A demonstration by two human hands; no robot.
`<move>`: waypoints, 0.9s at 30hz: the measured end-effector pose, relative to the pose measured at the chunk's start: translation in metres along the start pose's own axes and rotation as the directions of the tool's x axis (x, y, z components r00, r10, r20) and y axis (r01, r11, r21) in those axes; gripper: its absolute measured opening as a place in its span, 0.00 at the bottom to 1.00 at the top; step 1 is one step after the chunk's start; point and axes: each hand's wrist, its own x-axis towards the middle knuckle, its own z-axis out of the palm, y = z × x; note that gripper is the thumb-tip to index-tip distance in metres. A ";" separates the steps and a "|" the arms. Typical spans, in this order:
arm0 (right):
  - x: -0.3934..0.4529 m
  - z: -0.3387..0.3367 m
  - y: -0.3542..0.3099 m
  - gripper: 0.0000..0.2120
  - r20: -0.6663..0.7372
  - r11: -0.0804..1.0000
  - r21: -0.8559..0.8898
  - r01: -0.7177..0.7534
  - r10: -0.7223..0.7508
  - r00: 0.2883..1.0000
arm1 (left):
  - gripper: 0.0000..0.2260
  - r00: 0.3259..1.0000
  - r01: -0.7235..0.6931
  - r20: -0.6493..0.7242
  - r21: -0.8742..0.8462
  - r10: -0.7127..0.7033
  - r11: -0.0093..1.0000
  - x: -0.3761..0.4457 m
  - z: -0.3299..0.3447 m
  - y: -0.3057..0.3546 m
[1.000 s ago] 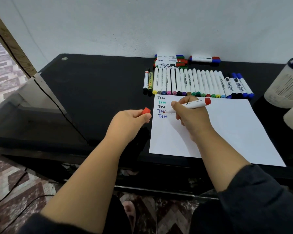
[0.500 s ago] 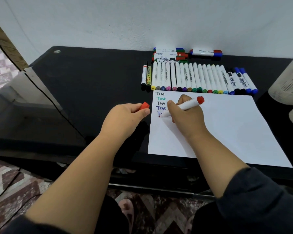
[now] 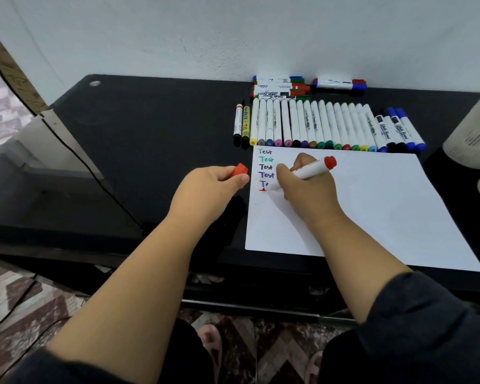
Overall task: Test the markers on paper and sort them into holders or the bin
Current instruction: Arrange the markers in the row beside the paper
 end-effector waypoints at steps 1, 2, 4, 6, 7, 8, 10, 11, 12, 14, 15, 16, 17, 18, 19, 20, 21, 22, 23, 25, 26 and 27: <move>-0.001 0.000 0.000 0.17 0.011 1.000 -0.011 0.004 -0.003 1.000 | 0.13 1.000 -0.004 0.000 0.002 0.004 1.000 0.000 0.000 0.000; -0.001 0.000 0.000 0.17 0.021 1.000 -0.015 0.010 -0.010 1.000 | 0.13 1.000 -0.008 0.002 0.003 0.008 1.000 0.000 0.001 0.000; -0.002 -0.001 -0.001 0.18 0.032 1.000 -0.011 0.016 -0.015 0.999 | 0.13 1.000 -0.012 0.007 0.009 0.012 1.000 0.000 0.001 0.001; -0.002 -0.002 0.000 0.18 0.014 1.000 -0.007 0.010 -0.010 1.000 | 0.14 1.000 -0.011 0.013 0.021 0.011 1.000 0.000 0.001 0.002; -0.001 -0.003 0.000 0.18 -0.002 1.000 -0.003 0.005 -0.005 1.000 | 0.14 1.000 -0.009 0.013 0.021 0.009 1.000 0.000 0.001 0.001; -0.001 -0.003 0.000 0.17 -0.016 1.000 0.000 0.002 -0.002 1.000 | 0.13 1.000 -0.006 0.013 0.018 0.006 1.000 0.000 0.001 0.001; -0.001 -0.003 0.000 0.18 -0.024 1.000 -0.005 0.016 -0.016 1.000 | 0.13 1.000 0.002 0.012 0.012 -0.002 1.000 0.000 0.002 0.001; -0.002 -0.003 0.000 0.18 -0.025 1.000 -0.010 0.023 -0.023 0.999 | 0.13 1.000 0.003 0.012 0.011 -0.003 1.000 0.000 0.002 0.001; -0.002 -0.003 0.000 0.18 -0.031 1.000 -0.013 0.028 -0.029 0.999 | 0.13 1.000 0.002 0.013 0.010 -0.002 1.000 0.000 0.002 0.001; -0.001 -0.002 -0.001 0.18 -0.044 0.999 -0.010 0.032 -0.032 0.998 | 0.13 1.000 -0.002 0.014 0.008 0.002 1.000 0.000 0.002 0.001; -0.001 -0.002 -0.001 0.18 -0.043 0.999 -0.011 0.033 -0.033 0.999 | 0.13 1.000 -0.001 0.014 0.006 0.001 1.000 -0.001 0.002 0.001; -0.001 -0.002 0.000 0.18 -0.035 0.999 -0.014 0.034 -0.035 0.999 | 0.14 1.000 0.001 0.015 0.002 -0.001 1.000 0.000 0.002 0.001; -0.001 -0.002 0.000 0.18 -0.028 0.999 -0.017 0.036 -0.036 0.999 | 0.14 1.000 0.003 0.017 0.002 -0.003 1.000 0.000 0.002 0.001; -0.002 -0.002 0.000 0.18 -0.025 0.999 -0.018 0.037 -0.037 0.999 | 0.14 1.000 0.005 0.020 0.004 -0.005 1.000 0.000 0.002 0.001; -0.002 -0.003 0.000 0.18 -0.029 0.999 -0.013 0.036 -0.037 0.999 | 0.15 1.000 0.006 0.021 0.007 -0.006 1.000 -0.001 0.002 0.002; -0.002 -0.003 0.000 0.18 -0.040 0.999 -0.002 0.034 -0.034 0.999 | 0.15 1.000 0.008 0.021 0.007 -0.009 1.000 -0.001 0.003 0.002; -0.002 -0.003 0.000 0.18 -0.056 0.999 0.010 0.031 -0.031 0.998 | 0.15 1.000 0.010 0.020 0.003 -0.010 1.000 -0.001 0.003 0.002; -0.002 -0.003 0.001 0.18 -0.070 0.999 0.016 0.030 -0.029 0.997 | 0.15 1.000 0.009 0.019 0.001 -0.009 1.000 -0.001 0.002 0.002; -0.002 -0.003 0.001 0.18 -0.078 0.999 0.012 0.030 -0.029 0.997 | 0.15 1.000 0.008 0.019 0.001 -0.008 1.000 -0.001 0.002 0.002; -0.002 -0.003 0.001 0.18 -0.074 0.999 -0.001 0.033 -0.033 0.997 | 0.13 1.000 0.005 0.020 0.004 -0.005 1.000 -0.002 0.002 0.002; -0.002 -0.003 0.000 0.18 -0.072 0.999 0.000 0.036 -0.036 0.997 | 0.13 1.000 0.002 0.020 0.002 -0.002 1.000 -0.002 0.002 0.001; -0.003 -0.003 0.000 0.18 -0.072 0.999 0.005 0.037 -0.037 0.997 | 0.12 1.000 0.000 0.022 -0.002 0.000 1.000 -0.002 0.002 0.001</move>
